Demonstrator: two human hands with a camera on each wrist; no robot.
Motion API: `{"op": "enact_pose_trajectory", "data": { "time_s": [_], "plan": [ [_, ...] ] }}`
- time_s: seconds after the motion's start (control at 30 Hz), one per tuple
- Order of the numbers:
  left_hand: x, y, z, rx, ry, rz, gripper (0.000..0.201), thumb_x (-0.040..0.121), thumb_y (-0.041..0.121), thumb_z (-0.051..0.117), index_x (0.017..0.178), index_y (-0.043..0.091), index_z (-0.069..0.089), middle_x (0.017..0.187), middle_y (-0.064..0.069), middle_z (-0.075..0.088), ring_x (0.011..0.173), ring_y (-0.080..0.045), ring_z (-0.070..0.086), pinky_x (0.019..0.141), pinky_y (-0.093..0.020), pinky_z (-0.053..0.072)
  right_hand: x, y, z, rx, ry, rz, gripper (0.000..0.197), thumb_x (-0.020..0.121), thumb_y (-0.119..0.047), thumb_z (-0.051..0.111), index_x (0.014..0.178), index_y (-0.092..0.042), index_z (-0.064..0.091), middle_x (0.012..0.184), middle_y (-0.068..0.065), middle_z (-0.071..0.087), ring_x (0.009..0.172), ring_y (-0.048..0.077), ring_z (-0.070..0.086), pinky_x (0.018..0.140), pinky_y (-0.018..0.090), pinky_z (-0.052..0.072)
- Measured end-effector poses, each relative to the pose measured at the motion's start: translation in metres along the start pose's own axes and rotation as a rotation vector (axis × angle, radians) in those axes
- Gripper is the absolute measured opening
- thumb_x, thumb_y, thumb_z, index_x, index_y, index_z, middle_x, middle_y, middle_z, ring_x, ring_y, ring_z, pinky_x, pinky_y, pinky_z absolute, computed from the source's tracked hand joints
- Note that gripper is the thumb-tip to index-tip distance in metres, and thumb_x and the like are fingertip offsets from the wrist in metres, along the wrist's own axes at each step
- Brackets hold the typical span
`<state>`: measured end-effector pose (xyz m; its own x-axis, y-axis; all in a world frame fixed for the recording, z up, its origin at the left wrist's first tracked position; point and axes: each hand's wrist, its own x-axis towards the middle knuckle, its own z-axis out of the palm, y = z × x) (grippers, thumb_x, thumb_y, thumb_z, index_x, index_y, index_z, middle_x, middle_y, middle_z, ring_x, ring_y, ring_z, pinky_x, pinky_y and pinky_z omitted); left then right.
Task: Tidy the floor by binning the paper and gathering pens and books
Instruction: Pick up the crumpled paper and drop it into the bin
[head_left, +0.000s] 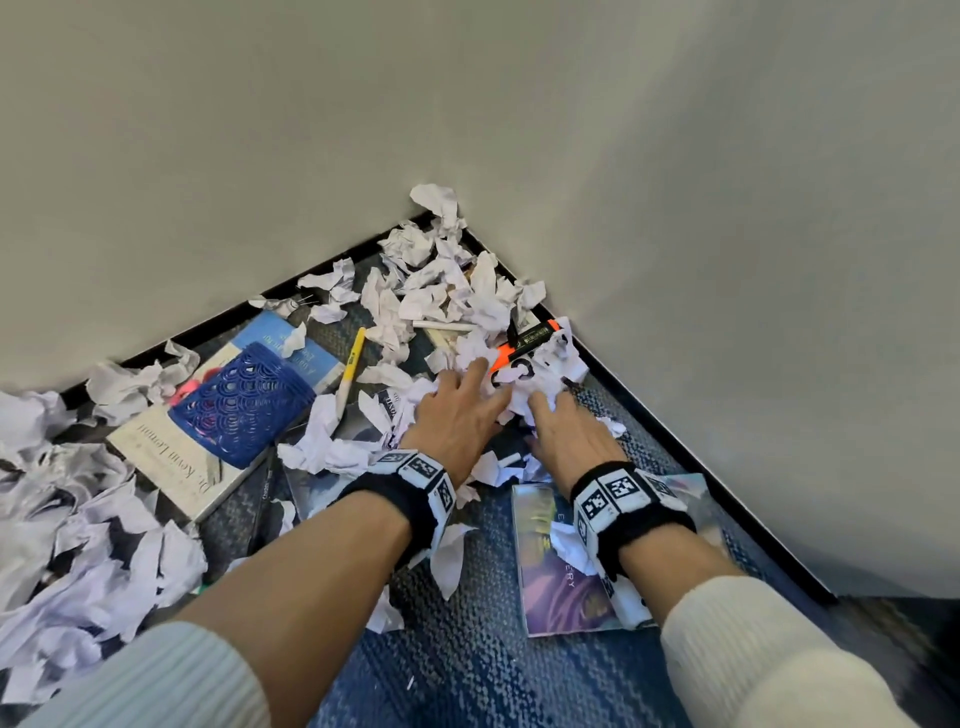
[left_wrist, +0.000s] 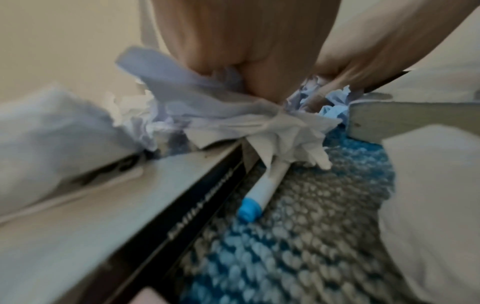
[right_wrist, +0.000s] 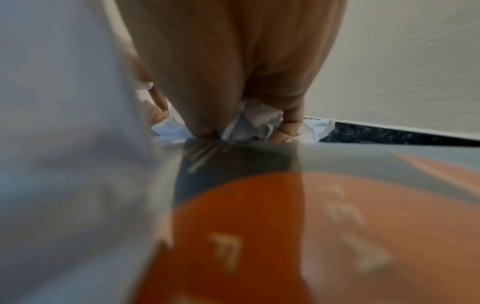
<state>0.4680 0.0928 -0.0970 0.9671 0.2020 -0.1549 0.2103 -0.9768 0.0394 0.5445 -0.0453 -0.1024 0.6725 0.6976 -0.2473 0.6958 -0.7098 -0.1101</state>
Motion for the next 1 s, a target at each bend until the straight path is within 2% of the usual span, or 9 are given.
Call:
{"op": "enact_pose_trajectory", "data": {
  "time_s": [0.1,0.2,0.37,0.43,0.5,0.6,0.77,0.9,1.0],
  "plan": [
    [-0.001,-0.001,-0.002,-0.002,-0.030,0.018,0.038,0.095,0.011,0.050,0.130,0.015,0.038,0.135,-0.010,0.033,0.117,-0.033,0.038,0.086,-0.040,0.052,-0.003,0.006,-0.006,0.014,0.052,-0.015,0.022,0.099,-0.023,0.040,0.114,-0.007,0.047,0.109,0.018,0.054,0.094,0.038,0.060,0.063,0.037,0.033],
    [-0.002,-0.004,0.003,-0.110,-0.027,0.109,0.025,0.094,0.016,0.050,0.117,0.011,0.043,0.120,-0.009,0.045,0.105,-0.029,0.044,0.086,-0.040,0.046,-0.014,0.014,-0.018,0.213,0.168,0.046,0.025,0.093,-0.030,0.048,0.089,-0.007,0.055,0.092,0.021,0.062,0.081,0.040,0.058,0.062,0.035,0.031],
    [-0.008,-0.003,-0.005,-0.301,0.086,0.183,0.028,0.095,0.034,0.035,0.094,0.010,0.051,0.087,-0.012,0.057,0.080,-0.034,0.055,0.065,-0.037,0.037,-0.030,0.018,-0.027,0.602,0.365,0.309,0.045,0.086,-0.032,0.051,0.049,-0.015,0.032,0.052,0.006,0.040,0.061,0.032,0.041,0.057,0.032,0.028],
    [-0.009,-0.005,-0.011,-0.258,0.122,0.180,0.034,0.099,0.046,0.038,0.090,0.014,0.047,0.079,-0.009,0.059,0.072,-0.032,0.057,0.060,-0.035,0.039,-0.035,0.018,-0.023,0.513,0.295,0.303,0.043,0.085,-0.047,0.057,0.056,-0.018,0.047,0.067,0.008,0.049,0.069,0.031,0.049,0.061,0.032,0.035],
    [-0.016,-0.005,-0.017,-0.099,0.022,0.182,0.051,0.093,0.066,0.032,0.099,0.017,0.044,0.080,-0.005,0.060,0.070,-0.027,0.058,0.062,-0.036,0.047,-0.040,0.013,-0.016,0.293,0.153,0.200,0.052,0.080,-0.068,0.055,0.091,-0.017,0.060,0.095,0.008,0.052,0.081,0.031,0.057,0.067,0.034,0.041],
    [-0.034,-0.003,-0.015,0.116,-0.151,0.294,0.060,0.090,0.071,0.034,0.116,0.017,0.042,0.091,-0.004,0.057,0.077,-0.024,0.058,0.066,-0.035,0.049,-0.041,0.005,-0.010,0.091,0.001,0.082,0.059,0.085,-0.065,0.048,0.124,-0.021,0.046,0.116,0.007,0.046,0.091,0.034,0.061,0.070,0.035,0.042],
    [-0.056,-0.007,-0.003,0.184,-0.232,0.487,0.047,0.097,0.054,0.041,0.125,0.016,0.038,0.113,-0.011,0.050,0.092,-0.030,0.058,0.070,-0.041,0.053,-0.038,-0.011,-0.010,-0.036,-0.015,0.041,0.031,0.098,-0.038,0.038,0.121,-0.020,0.048,0.116,0.010,0.054,0.096,0.035,0.062,0.072,0.037,0.043],
    [-0.062,0.001,-0.004,0.222,-0.258,0.484,0.022,0.104,0.018,0.032,0.120,0.006,0.041,0.105,-0.017,0.056,0.090,-0.034,0.060,0.065,-0.042,0.047,-0.034,-0.013,-0.018,0.024,-0.072,0.053,0.027,0.098,-0.026,0.037,0.114,-0.010,0.052,0.112,0.016,0.061,0.100,0.037,0.061,0.078,0.041,0.046],
    [-0.061,0.007,-0.012,0.189,-0.291,0.455,0.024,0.105,0.016,0.026,0.106,0.004,0.047,0.094,-0.016,0.063,0.080,-0.034,0.062,0.059,-0.039,0.038,-0.048,-0.001,-0.033,0.236,0.102,0.171,0.022,0.095,-0.025,0.042,0.096,-0.006,0.054,0.098,0.017,0.063,0.087,0.036,0.061,0.069,0.038,0.042]
  ]
}}
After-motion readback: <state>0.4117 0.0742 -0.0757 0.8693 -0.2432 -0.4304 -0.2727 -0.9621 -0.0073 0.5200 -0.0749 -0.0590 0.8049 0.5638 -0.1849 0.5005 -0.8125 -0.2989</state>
